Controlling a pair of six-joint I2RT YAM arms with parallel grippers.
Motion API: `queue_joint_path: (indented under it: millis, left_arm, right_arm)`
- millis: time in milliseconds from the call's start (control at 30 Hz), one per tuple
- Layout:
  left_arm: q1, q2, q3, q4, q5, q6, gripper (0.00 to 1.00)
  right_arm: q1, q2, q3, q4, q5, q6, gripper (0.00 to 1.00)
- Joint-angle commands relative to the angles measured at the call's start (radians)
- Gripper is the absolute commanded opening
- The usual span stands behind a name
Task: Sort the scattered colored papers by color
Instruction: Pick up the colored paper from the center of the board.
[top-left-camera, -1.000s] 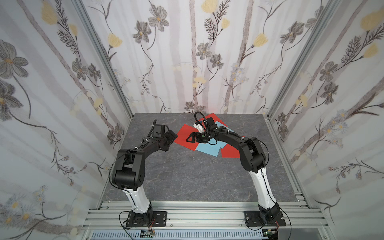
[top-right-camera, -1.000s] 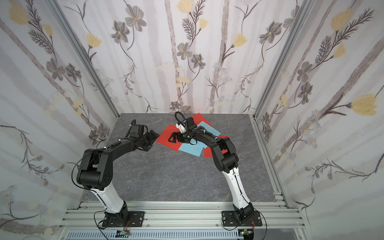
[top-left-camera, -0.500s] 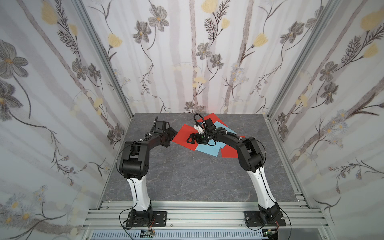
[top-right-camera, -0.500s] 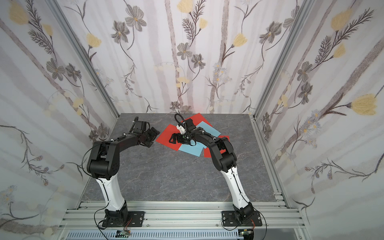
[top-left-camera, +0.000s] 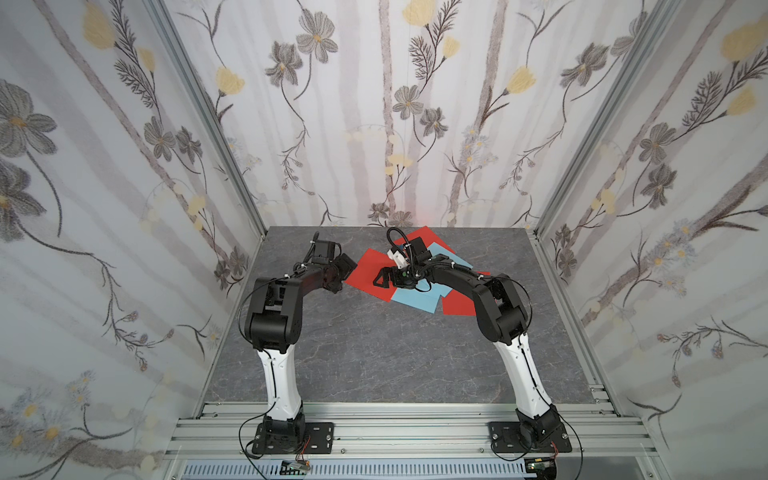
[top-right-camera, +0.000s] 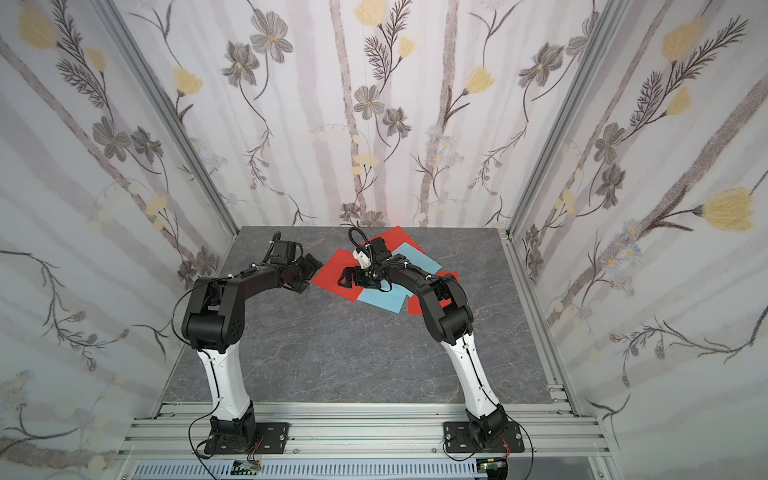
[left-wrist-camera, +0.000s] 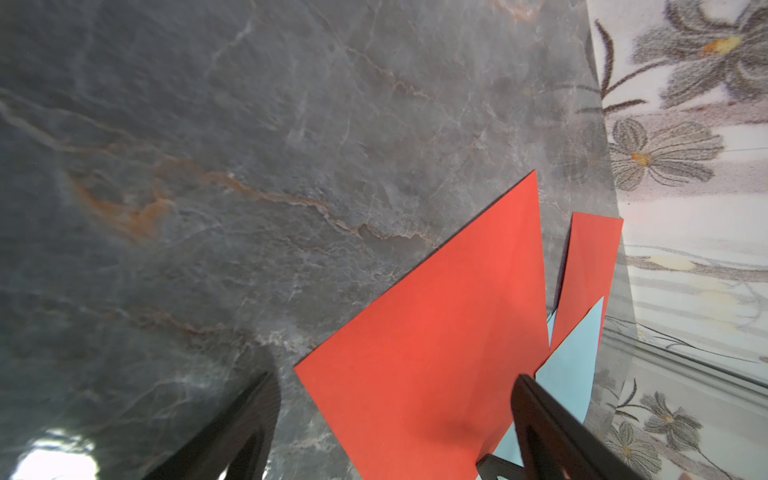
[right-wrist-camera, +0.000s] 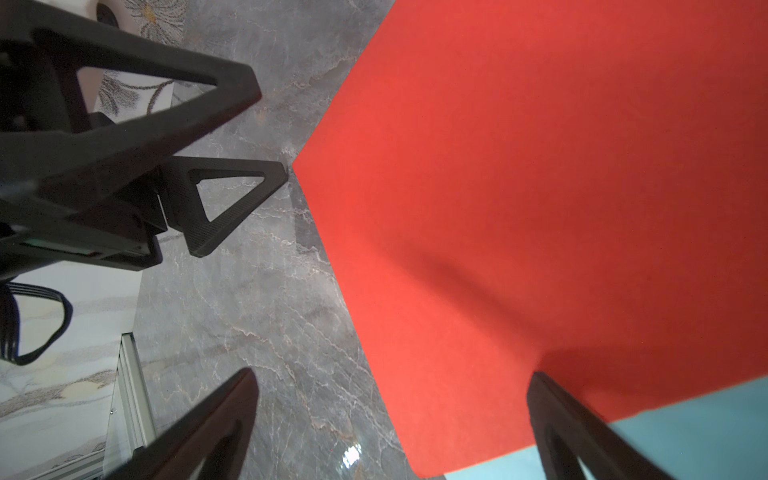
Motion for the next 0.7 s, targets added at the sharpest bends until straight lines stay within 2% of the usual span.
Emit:
queue_joint_path:
  millis: [0, 100, 367, 500, 667]
  left_arm:
    - [-0.008, 0.007, -0.063, -0.037, 0.012, -0.068, 0.89]
    - [-0.015, 0.013, -0.126, 0.07, 0.038, -0.125, 0.89]
    - [-0.022, 0.026, -0.177, 0.2, 0.076, -0.198, 0.89]
    - [-0.026, 0.039, -0.211, 0.31, 0.123, -0.291, 0.89]
    - [-0.047, 0.02, -0.287, 0.415, 0.128, -0.392, 0.89]
  right_arm:
    - [0.002, 0.005, 0.006, -0.056, 0.036, 0.002, 1.0]
    - [0.003, 0.008, 0.013, -0.059, 0.034, 0.002, 1.0]
    - [0.004, 0.012, 0.015, -0.067, 0.04, -0.002, 1.0]
    - [0.002, 0.015, 0.019, -0.067, 0.043, -0.001, 1.0]
    - [0.004, 0.025, 0.029, -0.07, 0.042, 0.001, 1.0]
